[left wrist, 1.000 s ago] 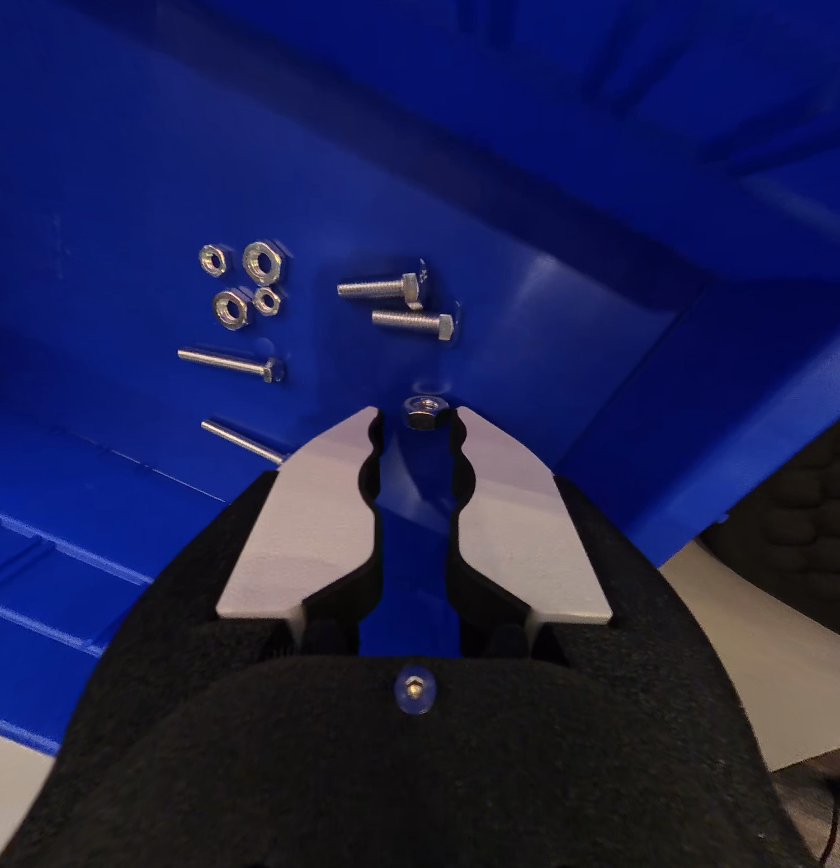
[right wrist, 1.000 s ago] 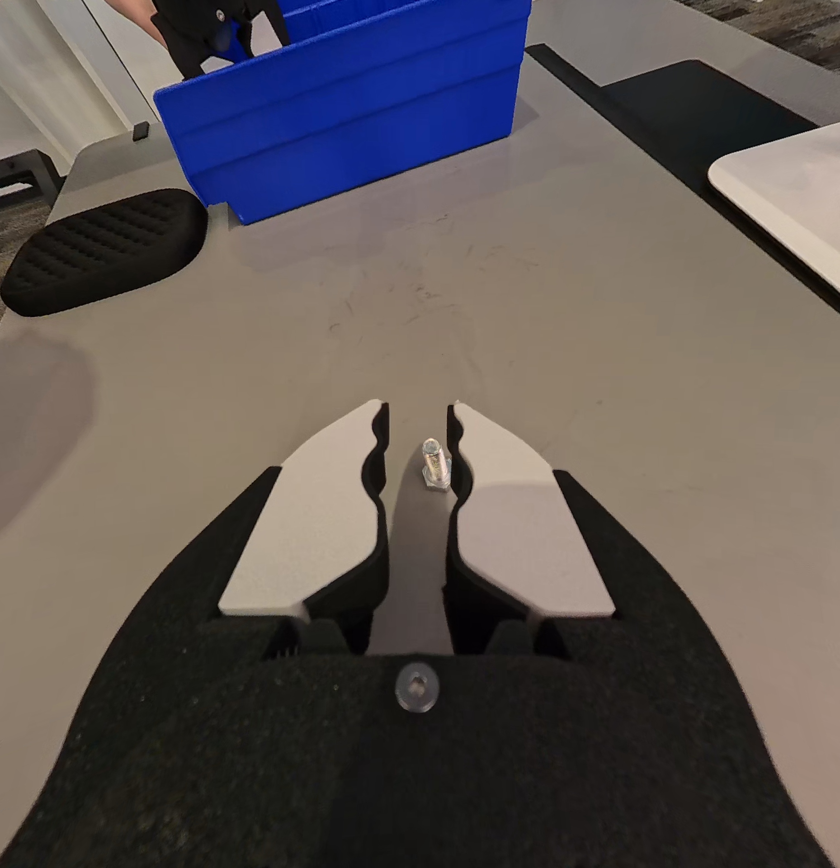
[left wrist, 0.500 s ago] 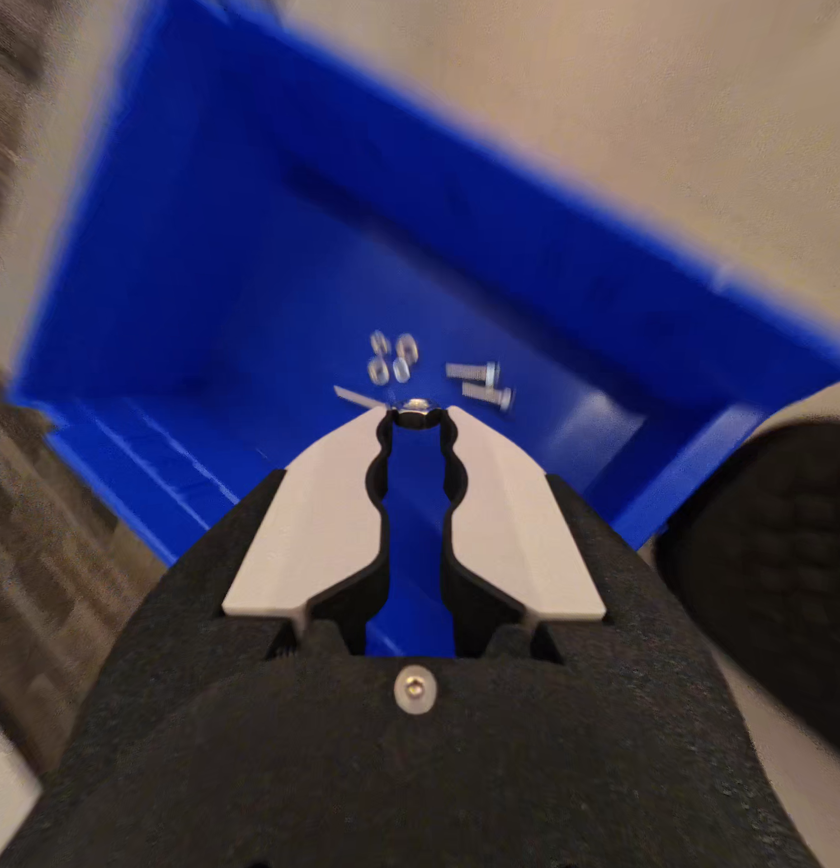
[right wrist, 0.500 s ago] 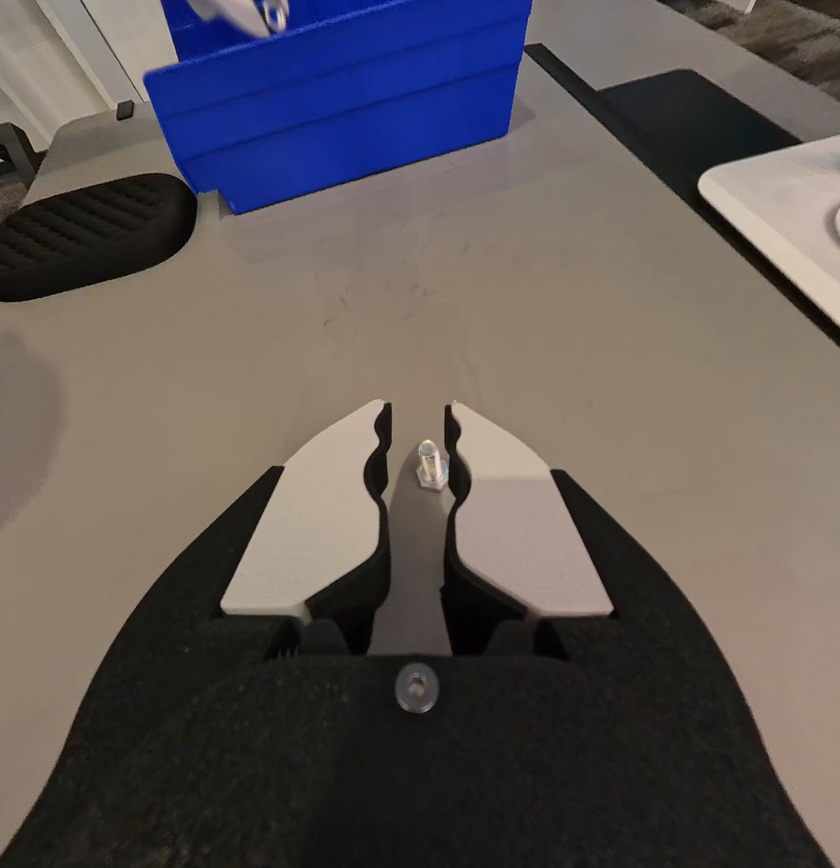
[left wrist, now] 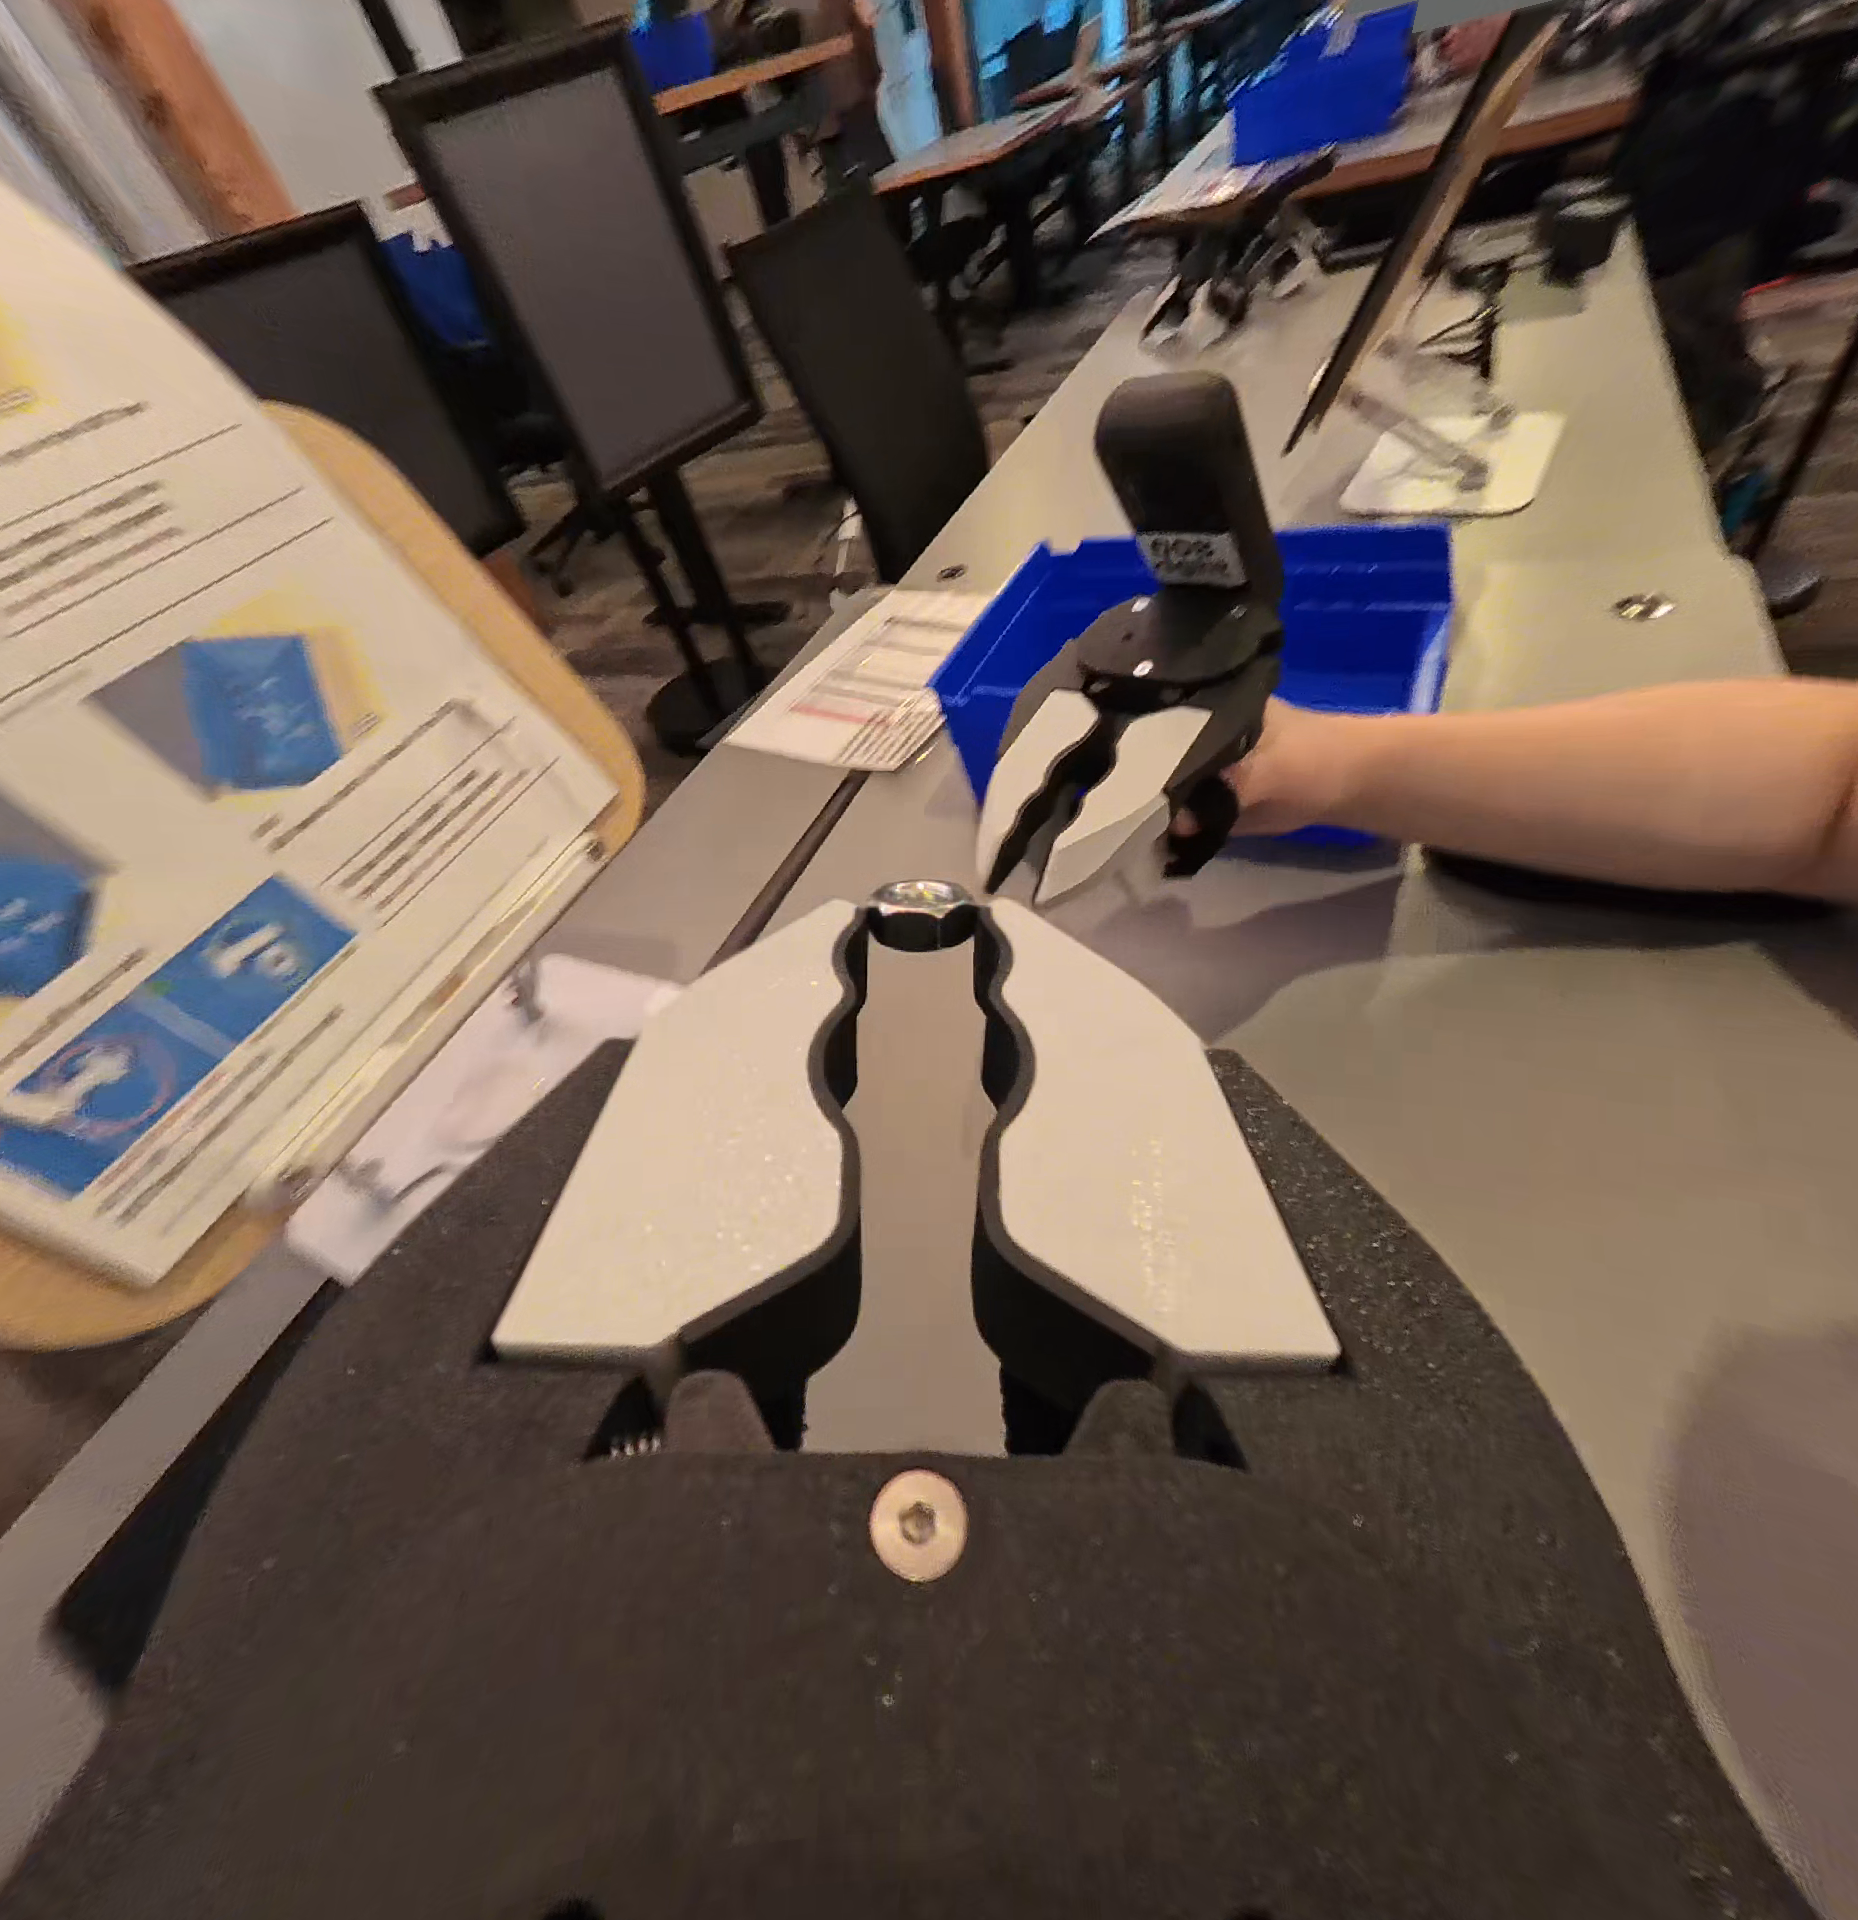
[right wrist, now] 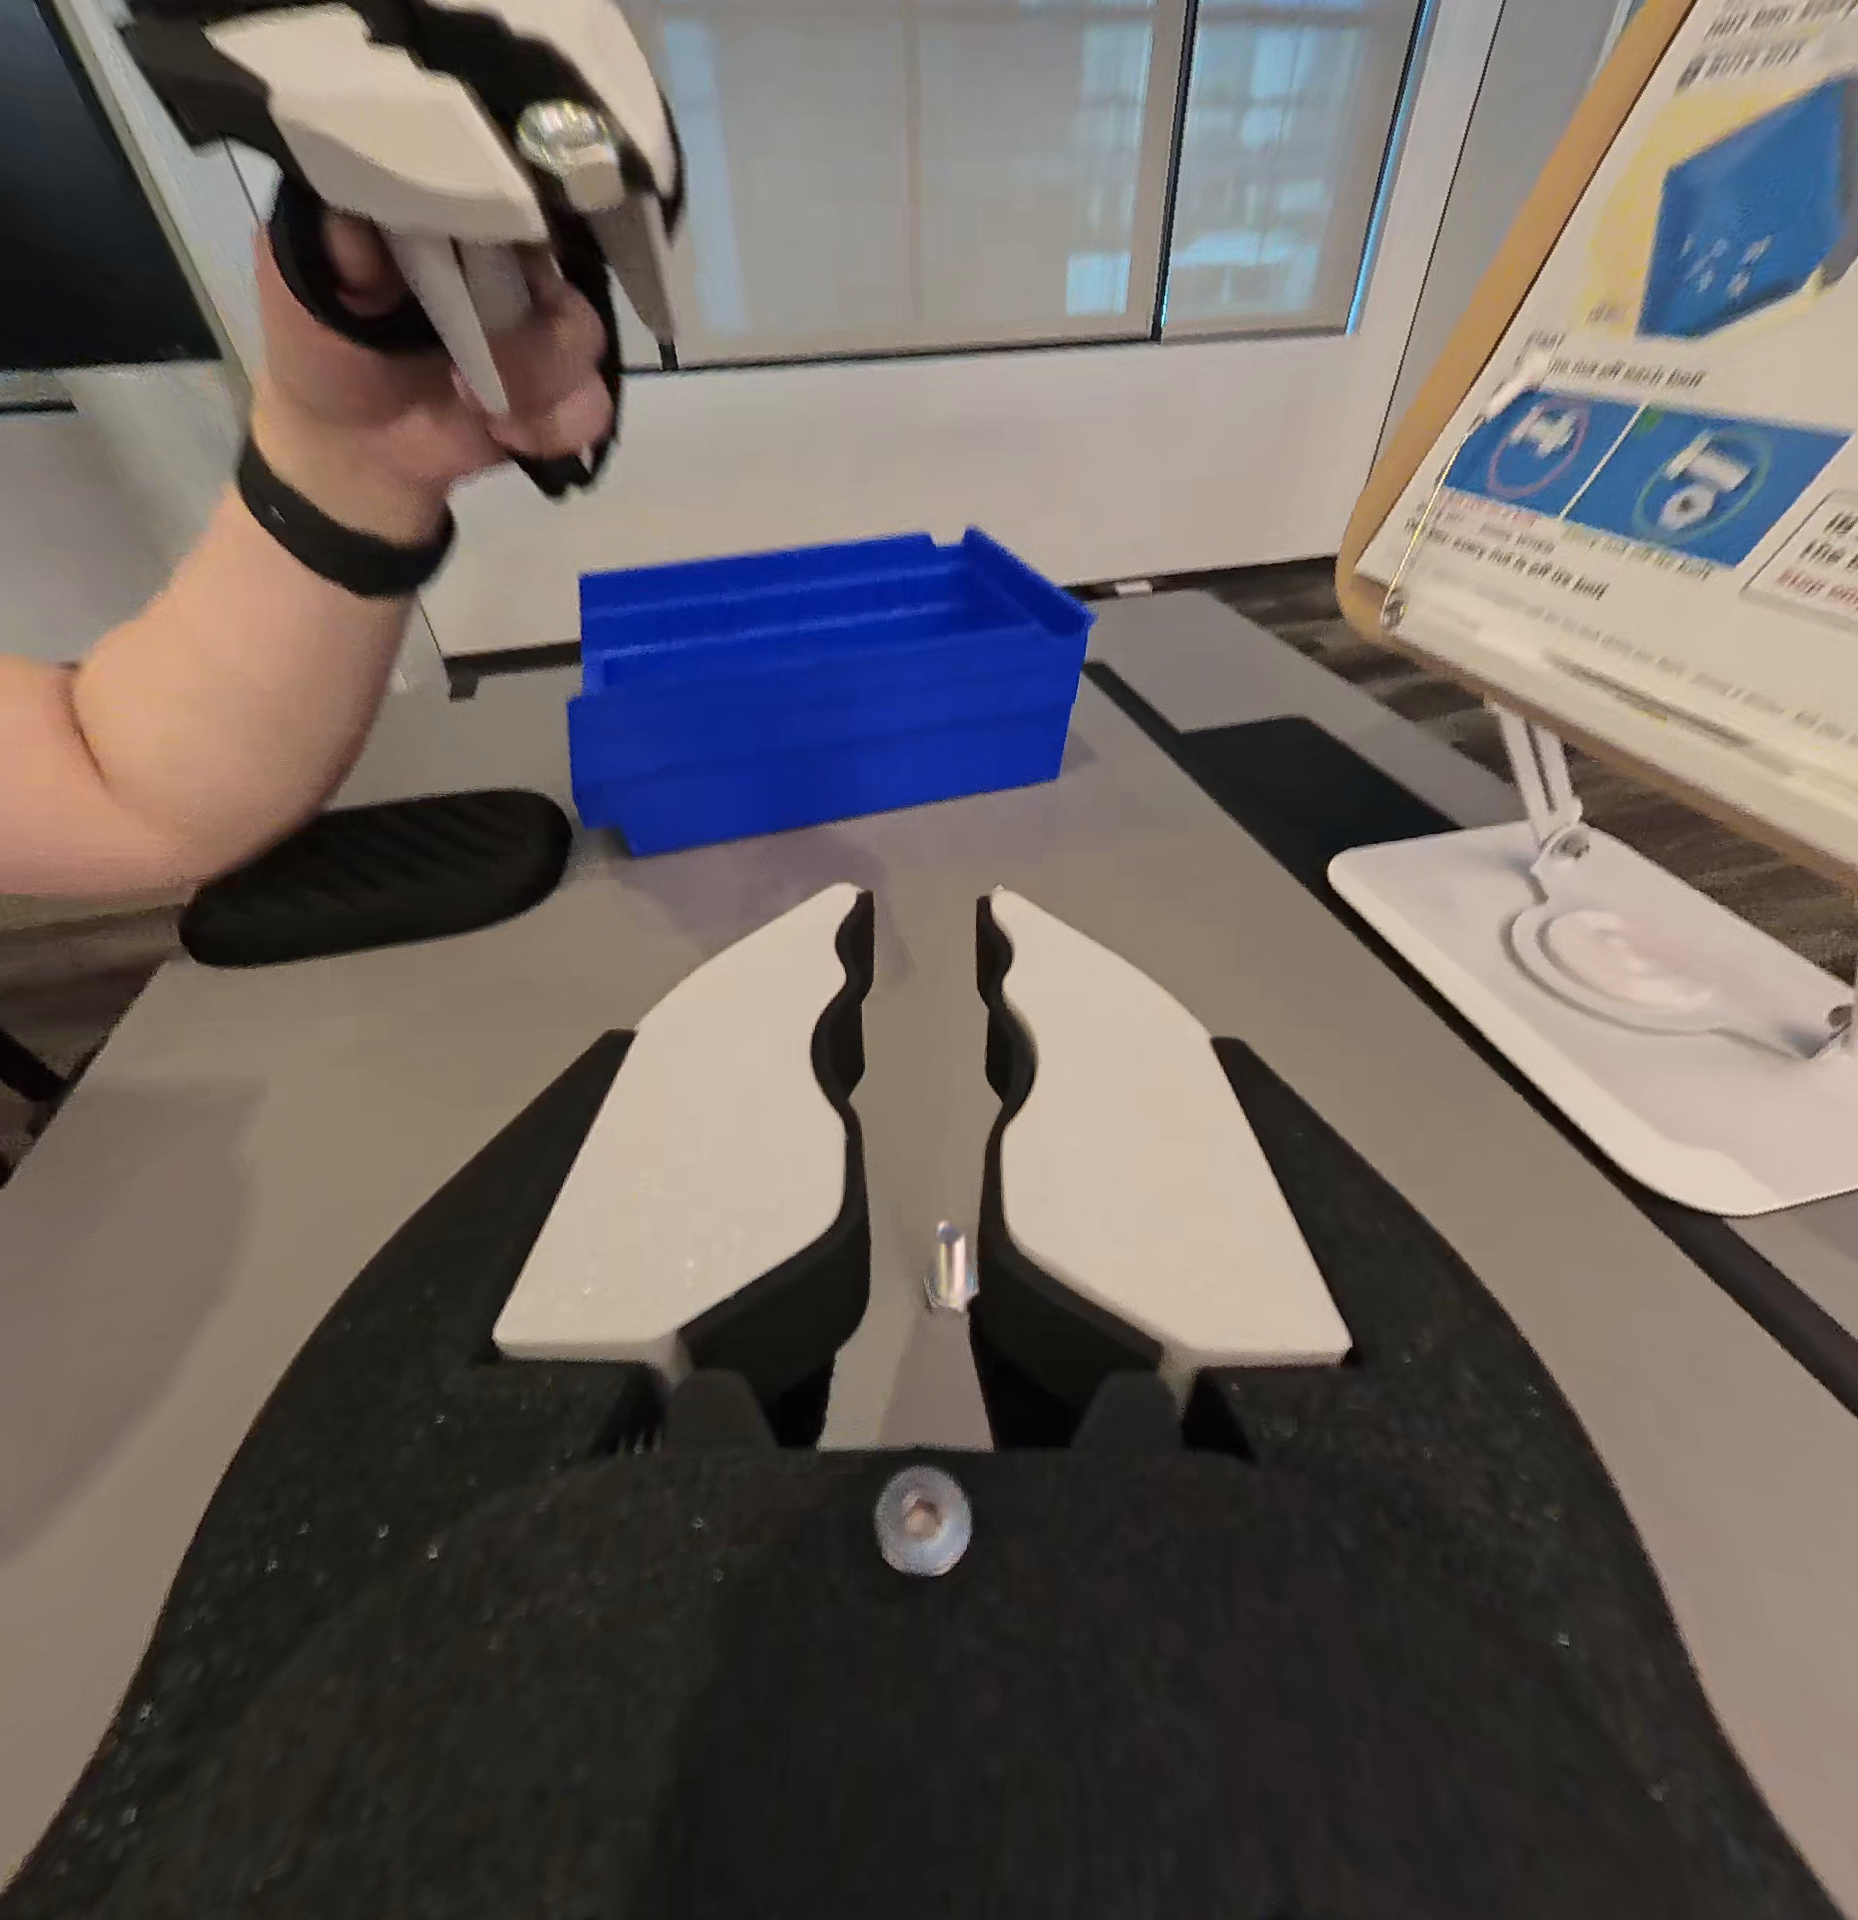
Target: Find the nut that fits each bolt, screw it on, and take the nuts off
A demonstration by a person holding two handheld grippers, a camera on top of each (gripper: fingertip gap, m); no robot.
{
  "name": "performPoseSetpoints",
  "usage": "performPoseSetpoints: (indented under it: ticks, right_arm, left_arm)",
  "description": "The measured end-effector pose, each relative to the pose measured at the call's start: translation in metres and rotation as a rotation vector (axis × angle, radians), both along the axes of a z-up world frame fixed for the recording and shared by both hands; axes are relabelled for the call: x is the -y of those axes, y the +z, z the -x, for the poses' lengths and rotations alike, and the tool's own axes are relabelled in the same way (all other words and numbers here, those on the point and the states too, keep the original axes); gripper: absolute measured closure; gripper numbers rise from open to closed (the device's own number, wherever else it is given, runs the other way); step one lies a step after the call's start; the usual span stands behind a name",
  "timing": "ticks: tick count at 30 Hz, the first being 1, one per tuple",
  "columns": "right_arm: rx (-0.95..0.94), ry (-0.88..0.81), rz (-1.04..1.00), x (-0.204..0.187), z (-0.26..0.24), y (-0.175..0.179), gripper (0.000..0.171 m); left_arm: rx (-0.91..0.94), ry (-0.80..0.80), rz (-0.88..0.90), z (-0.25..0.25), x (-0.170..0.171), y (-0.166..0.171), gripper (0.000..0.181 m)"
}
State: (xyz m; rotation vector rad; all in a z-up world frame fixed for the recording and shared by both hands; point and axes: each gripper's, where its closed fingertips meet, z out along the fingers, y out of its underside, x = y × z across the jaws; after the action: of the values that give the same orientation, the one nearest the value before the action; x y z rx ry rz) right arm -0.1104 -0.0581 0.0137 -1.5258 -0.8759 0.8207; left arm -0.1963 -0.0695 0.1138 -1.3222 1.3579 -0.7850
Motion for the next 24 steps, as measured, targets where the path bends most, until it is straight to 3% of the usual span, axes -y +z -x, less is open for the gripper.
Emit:
performPoseSetpoints:
  ticks: [4, 9, 14, 19, 24]
  right_arm:
    - [-0.036, 0.010, -0.027, 0.008, -0.005, 0.016, 0.153]
    - [-0.100, 0.092, -0.047, 0.027, 0.004, 0.040, 0.154]
    - [-0.008, 0.099, -0.160, 0.050, 0.015, 0.052, 0.153]
    - [0.113, 0.108, -0.174, 0.061, 0.023, 0.049, 0.145]
    - [-0.192, 0.175, 0.086, 0.059, 0.011, 0.063, 0.150]
  left_arm:
    - [0.127, -0.121, 0.094, -0.036, 0.014, -0.001, 0.163]
    - [0.198, -0.196, 0.121, -0.041, 0.020, -0.022, 0.163]
    - [0.205, -0.315, 0.176, -0.050, 0.036, -0.042, 0.163]
    - [0.177, -0.355, 0.102, -0.064, 0.046, -0.052, 0.163]
    - [0.180, -0.326, -0.020, -0.071, 0.047, -0.063, 0.163]
